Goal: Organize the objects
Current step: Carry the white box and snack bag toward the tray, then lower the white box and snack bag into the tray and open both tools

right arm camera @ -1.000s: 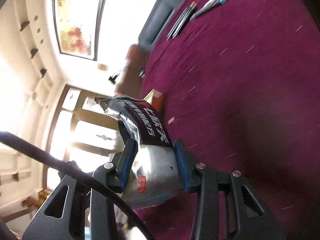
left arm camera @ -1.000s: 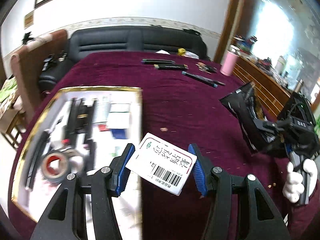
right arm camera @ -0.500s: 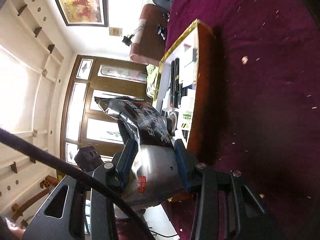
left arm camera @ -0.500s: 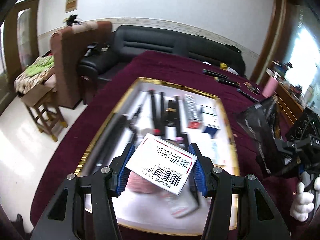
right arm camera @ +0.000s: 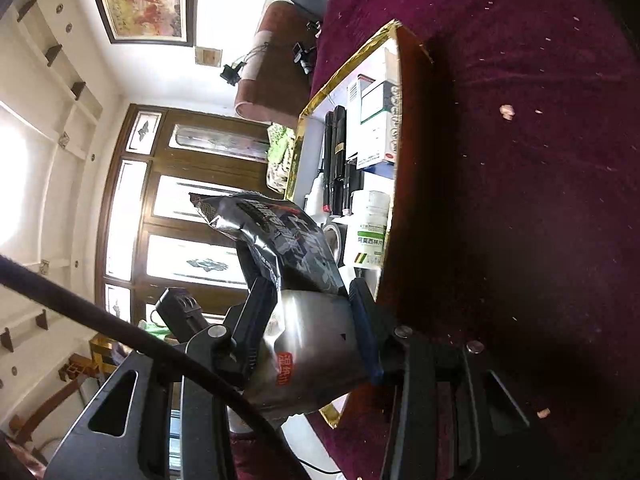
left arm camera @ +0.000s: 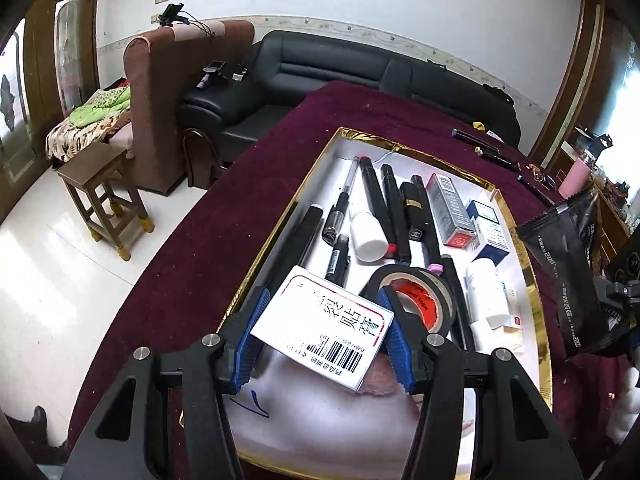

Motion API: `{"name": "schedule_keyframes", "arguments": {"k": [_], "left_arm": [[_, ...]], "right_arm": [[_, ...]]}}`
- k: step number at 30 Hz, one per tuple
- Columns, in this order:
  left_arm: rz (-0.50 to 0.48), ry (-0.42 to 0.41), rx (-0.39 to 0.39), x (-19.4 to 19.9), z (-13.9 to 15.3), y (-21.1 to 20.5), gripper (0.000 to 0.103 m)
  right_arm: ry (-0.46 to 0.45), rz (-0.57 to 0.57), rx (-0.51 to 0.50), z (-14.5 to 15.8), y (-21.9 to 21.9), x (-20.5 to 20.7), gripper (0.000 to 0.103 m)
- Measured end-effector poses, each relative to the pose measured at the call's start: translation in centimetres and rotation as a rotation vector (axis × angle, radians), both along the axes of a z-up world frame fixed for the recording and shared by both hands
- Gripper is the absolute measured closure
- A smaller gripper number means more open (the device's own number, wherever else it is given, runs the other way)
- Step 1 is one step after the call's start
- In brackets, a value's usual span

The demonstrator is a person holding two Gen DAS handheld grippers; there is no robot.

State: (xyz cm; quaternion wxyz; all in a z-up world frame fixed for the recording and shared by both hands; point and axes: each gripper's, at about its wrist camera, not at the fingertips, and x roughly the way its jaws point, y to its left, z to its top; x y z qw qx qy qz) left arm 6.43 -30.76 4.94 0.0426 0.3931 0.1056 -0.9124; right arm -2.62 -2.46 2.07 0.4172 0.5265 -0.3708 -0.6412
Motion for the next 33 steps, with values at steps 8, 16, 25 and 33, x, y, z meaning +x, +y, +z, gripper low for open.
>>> {"name": "schedule_keyframes", "arguments": {"k": [8,16,25,33], "left_arm": [[-0.021,0.002,-0.018,-0.3,0.0,-0.7,0.053],[-0.057,-0.008,-0.011,0.4,0.2,-1.1,0.053],[-0.042,0.025,0.016,0.8,0.7,-1.5,0.053],[-0.058,0.019,0.012,0.2,0.4,-0.9,0.053]], "right_arm": [[0.042,0.129,0.086,0.2,-5.0,1.4,0.062],[0.111,0.184,0.178,0.2,-6.7,2.8,0.062],[0.143,0.156,0.202,1.0,-7.3,1.1,0.062],[0.182,0.045,0.283,2.6,-10.7,-4.6,0.062]]}}
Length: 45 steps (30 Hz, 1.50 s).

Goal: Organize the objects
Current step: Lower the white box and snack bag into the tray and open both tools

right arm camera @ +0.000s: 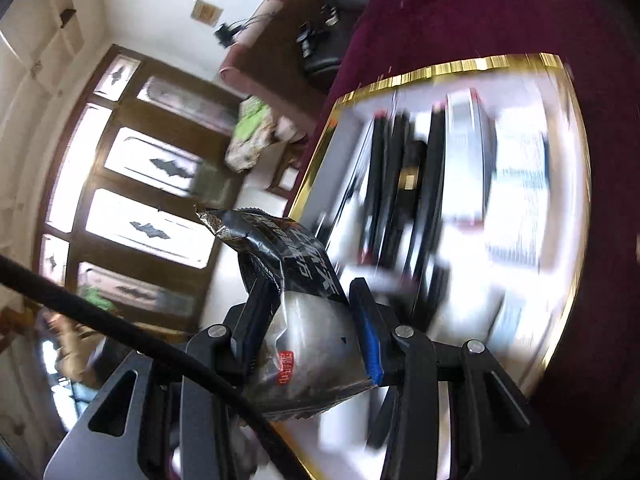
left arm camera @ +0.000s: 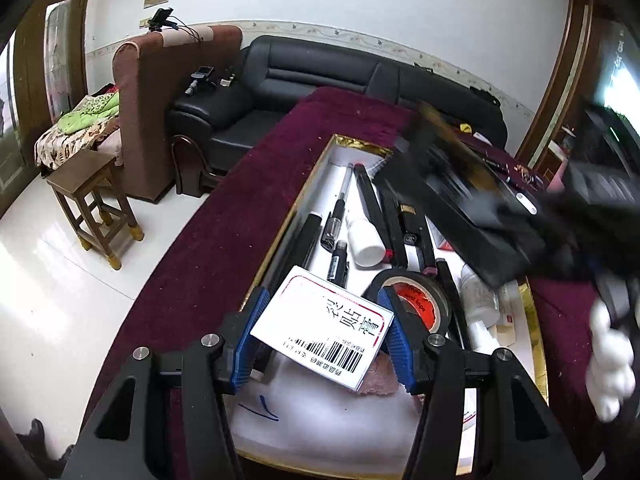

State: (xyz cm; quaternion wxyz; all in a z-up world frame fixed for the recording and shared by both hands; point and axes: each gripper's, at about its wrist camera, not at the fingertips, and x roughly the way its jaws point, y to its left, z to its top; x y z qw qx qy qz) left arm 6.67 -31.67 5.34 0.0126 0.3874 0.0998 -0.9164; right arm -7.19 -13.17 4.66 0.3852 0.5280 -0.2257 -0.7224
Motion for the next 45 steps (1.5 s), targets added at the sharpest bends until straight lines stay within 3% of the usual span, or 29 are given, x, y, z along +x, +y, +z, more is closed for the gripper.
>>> {"name": "schedule_keyframes", "arguments": {"k": [4,9,11,13,16,19,23,27,29,32,38,45], "left_arm": [[-0.023,-0.008,-0.033,0.2,-0.3,0.6,0.053],[-0.042,-0.014,-0.018,0.4,-0.2,0.5,0.052],[-0.041,-0.015,-0.009,0.5,-0.2,0.4,0.045],[-0.052,-0.012,0.017,0.4,-0.2,0.4,0.041],[-0.062,-0.004,0.051,0.4,-0.1,0.5,0.032],[-0.056,0.005,0.056,0.5,0.0,0.7,0.031],[-0.049,0.021,0.076,0.8,0.5,0.6,0.031],[-0.042,0.043,0.067,1.3,1.2,0.7,0.03],[-0.041,0.054,0.067,1.6,1.4,0.7,0.03],[-0.044,0.067,0.069,1.7,1.7,0.6,0.03],[-0.068,0.071,0.045,1.8,2.0,1.9,0.03],[-0.053,0.17,-0.01,2.9,4.2,3.7,0.028]], "right_arm": [[0.042,-0.044,0.103,-0.4,-2.6,-2.7,0.062],[0.093,-0.057,0.224,-1.3,-5.3,-3.6,0.062],[0.106,-0.059,0.237,-1.4,-5.6,-3.4,0.062],[0.123,-0.048,0.244,-1.5,-5.8,-3.1,0.049],[0.149,-0.03,0.244,-0.9,-5.8,-2.6,0.038],[0.148,-0.024,0.212,-0.3,-5.6,-2.3,0.036],[0.092,0.017,0.087,0.6,-5.4,-2.0,0.035],[0.145,-0.007,0.106,1.8,-5.0,-1.5,0.035],[0.166,0.018,0.068,2.5,-4.9,-0.9,0.034],[0.126,0.085,0.031,2.1,-6.0,-0.7,0.032],[0.045,0.066,-0.037,1.3,-5.7,-2.7,0.032],[0.21,0.029,-0.059,5.7,0.0,1.5,0.029]]}}
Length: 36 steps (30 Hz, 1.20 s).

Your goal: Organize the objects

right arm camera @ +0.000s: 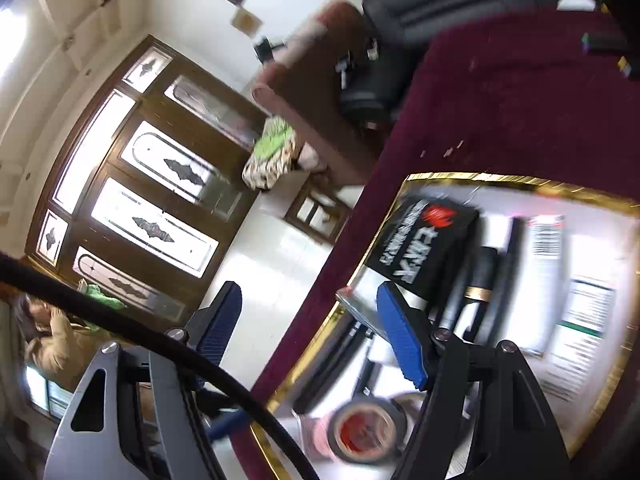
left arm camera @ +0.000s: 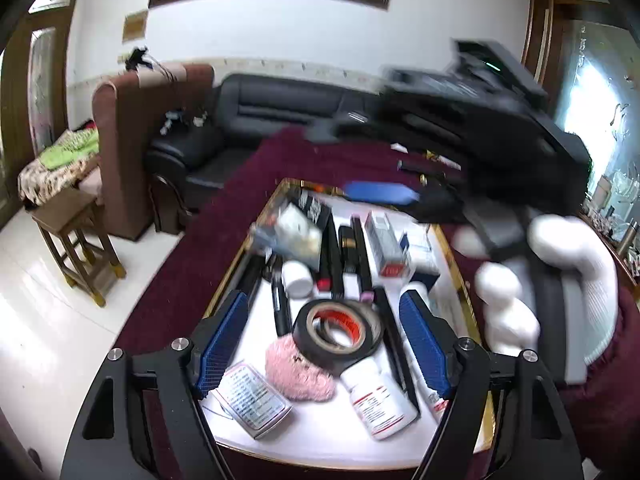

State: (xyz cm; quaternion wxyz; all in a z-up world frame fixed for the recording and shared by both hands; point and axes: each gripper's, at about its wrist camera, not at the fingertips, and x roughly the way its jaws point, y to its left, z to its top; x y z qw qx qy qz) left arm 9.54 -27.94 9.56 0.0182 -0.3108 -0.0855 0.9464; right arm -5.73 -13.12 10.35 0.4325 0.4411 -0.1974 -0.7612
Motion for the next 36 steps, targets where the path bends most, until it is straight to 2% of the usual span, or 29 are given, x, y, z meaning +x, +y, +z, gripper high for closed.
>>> {"name": "schedule_keyframes", "arguments": {"k": [2,4,9,13,16,19,22,24,26,30,31,33,36], "left_arm": [[0.023,0.03,-0.016,0.5,0.6,0.2,0.019],[0.047,0.058,-0.031,1.0,1.3,0.6,0.017],[0.115,0.081,-0.057,1.8,2.6,1.3,0.017],[0.199,0.114,-0.156,2.5,3.9,2.8,0.017],[0.22,0.134,-0.2,2.7,4.4,4.2,0.017],[0.244,0.117,-0.249,2.5,4.5,5.6,0.017],[0.349,0.094,-0.377,2.4,4.2,7.2,0.017],[0.377,0.098,-0.426,2.5,4.1,8.0,0.017],[0.363,0.083,-0.404,2.4,3.9,8.0,0.017],[0.308,0.004,-0.249,1.7,3.5,7.1,0.017],[0.306,-0.005,-0.232,1.6,3.4,6.9,0.017],[0.315,-0.009,-0.235,1.6,3.3,6.9,0.016],[0.325,0.001,-0.247,2.0,3.2,7.3,0.01]], "right_arm": [[0.058,-0.023,0.01,0.9,1.7,1.6,0.028],[0.15,-0.07,0.065,1.9,3.5,3.8,0.027],[0.353,-0.21,0.241,3.0,5.8,9.0,0.023],[0.471,-0.276,0.398,2.5,7.0,12.1,0.023],[0.53,-0.307,0.455,2.3,7.5,13.4,0.023],[0.537,-0.32,0.452,2.3,8.4,14.1,0.023],[0.527,-0.323,0.435,2.2,8.9,14.6,0.023],[0.526,-0.32,0.436,2.1,9.2,14.8,0.023],[0.526,-0.319,0.438,1.9,9.1,14.8,0.023],[0.53,-0.324,0.46,1.5,9.1,15.3,0.023],[0.533,-0.326,0.463,1.4,9.2,15.5,0.023],[0.542,-0.326,0.474,1.4,9.2,15.8,0.023],[0.561,-0.327,0.502,1.2,8.9,16.1,0.023]]}}
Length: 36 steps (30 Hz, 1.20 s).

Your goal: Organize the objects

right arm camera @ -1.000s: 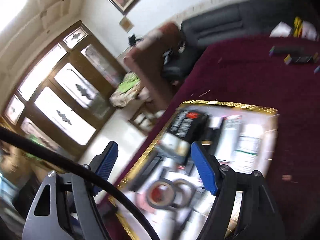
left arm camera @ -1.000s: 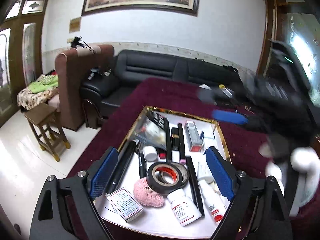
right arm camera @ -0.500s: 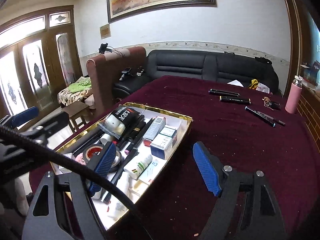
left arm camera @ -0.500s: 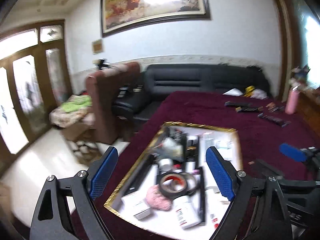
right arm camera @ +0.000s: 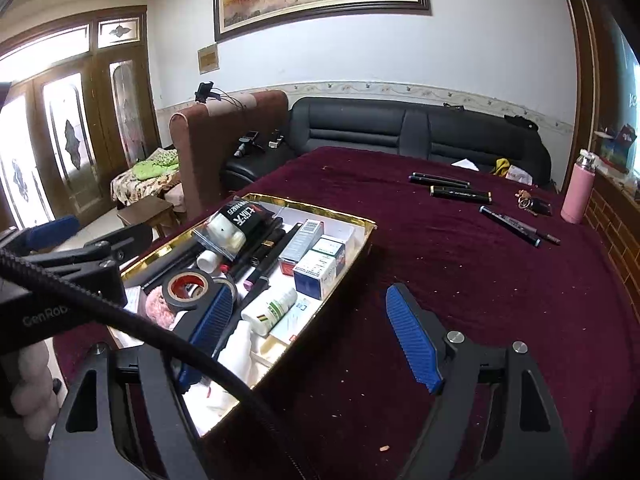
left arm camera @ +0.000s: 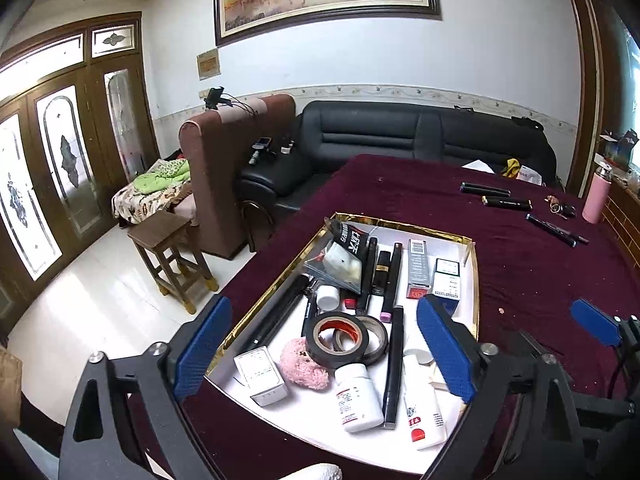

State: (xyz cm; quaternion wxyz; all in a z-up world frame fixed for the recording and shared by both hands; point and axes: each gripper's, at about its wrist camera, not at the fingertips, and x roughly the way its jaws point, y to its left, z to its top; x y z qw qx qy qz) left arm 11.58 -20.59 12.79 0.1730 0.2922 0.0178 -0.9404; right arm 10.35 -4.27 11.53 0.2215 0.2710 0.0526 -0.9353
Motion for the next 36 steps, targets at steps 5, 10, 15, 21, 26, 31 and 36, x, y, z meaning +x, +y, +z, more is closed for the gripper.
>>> {"name": "schedule_keyframes", "arguments": {"k": [5,10,15,21,26,31,36], "left_arm": [[0.007,-0.005,-0.002,0.0,-0.5,0.1,0.01],[0.04,-0.014,-0.012,-0.2,-0.8,-0.4,0.01],[0.059,-0.005,-0.026,0.0,-0.7,-0.5,0.01],[0.053,-0.031,-0.039,-0.2,-1.3,0.1,0.01],[0.032,-0.034,-0.058,-0.3,-1.2,1.6,0.01],[-0.023,-0.047,-0.041,-0.6,-1.3,3.5,0.01],[-0.003,-0.06,-0.077,-0.7,-1.1,4.3,0.01]], "right_arm": [[-0.01,0.002,0.037,-0.7,-0.6,-0.1,0.023],[-0.029,0.004,0.048,-1.2,-0.8,-0.3,0.023],[-0.032,0.006,0.05,-1.2,-0.9,-0.3,0.023],[-0.033,0.003,0.058,-1.2,-0.6,-0.2,0.023],[-0.033,-0.015,0.064,-1.2,0.4,-0.1,0.023],[-0.047,-0.04,0.053,-1.3,2.1,-0.4,0.023],[-0.055,-0.036,0.052,-1.4,2.5,-0.7,0.023]]}}
